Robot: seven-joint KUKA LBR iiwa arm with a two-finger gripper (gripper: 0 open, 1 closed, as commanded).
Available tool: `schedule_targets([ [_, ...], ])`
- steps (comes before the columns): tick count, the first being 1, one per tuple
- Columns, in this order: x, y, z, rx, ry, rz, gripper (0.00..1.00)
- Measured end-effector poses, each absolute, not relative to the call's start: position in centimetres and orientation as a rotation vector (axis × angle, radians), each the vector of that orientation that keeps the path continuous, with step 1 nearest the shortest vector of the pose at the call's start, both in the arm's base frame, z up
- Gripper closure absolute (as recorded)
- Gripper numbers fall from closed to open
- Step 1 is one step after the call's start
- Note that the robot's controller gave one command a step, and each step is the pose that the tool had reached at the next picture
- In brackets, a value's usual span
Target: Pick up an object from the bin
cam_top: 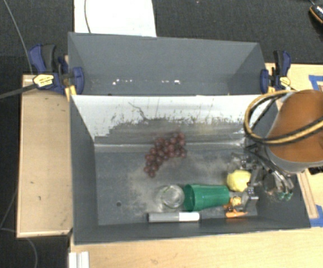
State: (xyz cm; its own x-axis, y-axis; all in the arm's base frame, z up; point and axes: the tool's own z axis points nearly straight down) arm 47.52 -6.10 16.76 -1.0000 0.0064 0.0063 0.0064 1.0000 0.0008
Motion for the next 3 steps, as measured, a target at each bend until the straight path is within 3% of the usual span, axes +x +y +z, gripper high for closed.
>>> schedule_targets([
  [1,47.7,-6.1,17.2,-0.003,-3.144,0.000,0.00],
  [2,49.0,1.1,6.9,-0.058,-3.140,-0.004,0.00],
  [3,48.1,2.7,7.0,-0.196,-3.145,0.002,0.00],
])
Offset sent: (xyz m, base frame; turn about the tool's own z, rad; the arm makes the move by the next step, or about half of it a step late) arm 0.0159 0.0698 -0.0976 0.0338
